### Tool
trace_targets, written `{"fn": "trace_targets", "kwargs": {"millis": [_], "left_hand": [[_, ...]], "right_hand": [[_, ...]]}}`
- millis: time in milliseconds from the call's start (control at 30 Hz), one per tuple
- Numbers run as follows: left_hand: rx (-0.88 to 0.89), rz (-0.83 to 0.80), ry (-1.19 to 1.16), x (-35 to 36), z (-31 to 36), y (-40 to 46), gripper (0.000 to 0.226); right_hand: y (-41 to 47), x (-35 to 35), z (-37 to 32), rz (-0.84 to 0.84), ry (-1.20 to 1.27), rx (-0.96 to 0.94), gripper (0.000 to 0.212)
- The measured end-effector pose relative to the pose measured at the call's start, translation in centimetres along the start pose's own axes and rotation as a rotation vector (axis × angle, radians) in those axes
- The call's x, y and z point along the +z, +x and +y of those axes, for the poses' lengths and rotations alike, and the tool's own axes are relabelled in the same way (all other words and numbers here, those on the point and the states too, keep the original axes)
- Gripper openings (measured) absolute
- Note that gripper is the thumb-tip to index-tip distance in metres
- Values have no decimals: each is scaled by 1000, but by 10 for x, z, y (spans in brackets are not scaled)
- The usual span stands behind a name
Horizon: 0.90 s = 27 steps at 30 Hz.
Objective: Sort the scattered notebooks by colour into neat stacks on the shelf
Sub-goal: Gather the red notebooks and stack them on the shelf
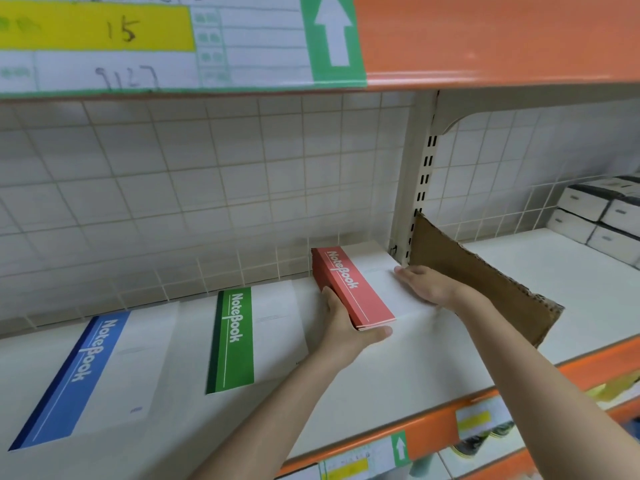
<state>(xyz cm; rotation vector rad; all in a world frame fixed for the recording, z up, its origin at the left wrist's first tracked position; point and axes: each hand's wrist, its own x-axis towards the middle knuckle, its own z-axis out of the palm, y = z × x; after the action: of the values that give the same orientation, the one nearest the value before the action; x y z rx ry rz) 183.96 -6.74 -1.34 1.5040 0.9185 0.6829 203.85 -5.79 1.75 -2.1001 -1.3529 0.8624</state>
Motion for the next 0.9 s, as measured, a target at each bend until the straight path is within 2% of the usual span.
{"fn": "trace_targets", "kwargs": {"millis": [333,500,667,900], "left_hand": [[-25,2,27,-1,0,-1,120],[-10,75,48,4,3,1,128],[-9,117,54,7,1,-2,120],[-27,69,60,0,8,-7,124]], "right_hand": [[4,1,3,-32,-3,-27,54],[4,2,5,-55,-1,-25,59],[0,4,5,-78,3,-70,58],[-2,1,0,-75,-30,-38,65]]}}
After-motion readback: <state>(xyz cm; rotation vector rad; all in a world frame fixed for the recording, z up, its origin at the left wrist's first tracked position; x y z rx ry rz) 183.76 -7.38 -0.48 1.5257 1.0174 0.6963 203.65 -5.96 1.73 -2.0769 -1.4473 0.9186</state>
